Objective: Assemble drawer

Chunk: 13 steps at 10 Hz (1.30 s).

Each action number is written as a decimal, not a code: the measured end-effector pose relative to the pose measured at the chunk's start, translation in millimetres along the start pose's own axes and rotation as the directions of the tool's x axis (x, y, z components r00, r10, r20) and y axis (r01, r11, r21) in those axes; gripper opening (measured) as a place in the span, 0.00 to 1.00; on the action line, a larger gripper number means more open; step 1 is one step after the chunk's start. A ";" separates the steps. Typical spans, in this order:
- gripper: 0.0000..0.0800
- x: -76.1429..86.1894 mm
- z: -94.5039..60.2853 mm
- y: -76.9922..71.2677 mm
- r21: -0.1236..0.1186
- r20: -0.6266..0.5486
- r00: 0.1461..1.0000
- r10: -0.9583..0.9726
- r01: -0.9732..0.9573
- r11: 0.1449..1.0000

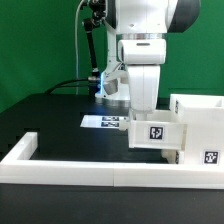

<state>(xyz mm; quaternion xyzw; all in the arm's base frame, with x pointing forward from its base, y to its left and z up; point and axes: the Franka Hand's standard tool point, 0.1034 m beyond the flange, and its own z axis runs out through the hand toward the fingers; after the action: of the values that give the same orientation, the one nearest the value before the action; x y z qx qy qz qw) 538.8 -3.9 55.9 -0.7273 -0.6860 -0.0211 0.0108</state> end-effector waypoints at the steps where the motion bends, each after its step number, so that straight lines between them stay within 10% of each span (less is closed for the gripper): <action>1: 0.05 -0.7 0.1 -0.1 0.000 0.000 1.000 0.001 -0.001 1.000; 13: 0.05 9.9 1.4 4.8 -0.008 0.003 0.998 -0.055 0.055 0.998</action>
Offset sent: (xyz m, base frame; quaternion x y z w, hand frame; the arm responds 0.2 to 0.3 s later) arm 0.0000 0.0000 0.0000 0.0000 0.0000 0.0000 1.0000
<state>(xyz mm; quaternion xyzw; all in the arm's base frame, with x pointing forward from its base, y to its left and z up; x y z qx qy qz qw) 544.2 5.8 55.0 -0.7083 -0.7055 -0.0231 0.0062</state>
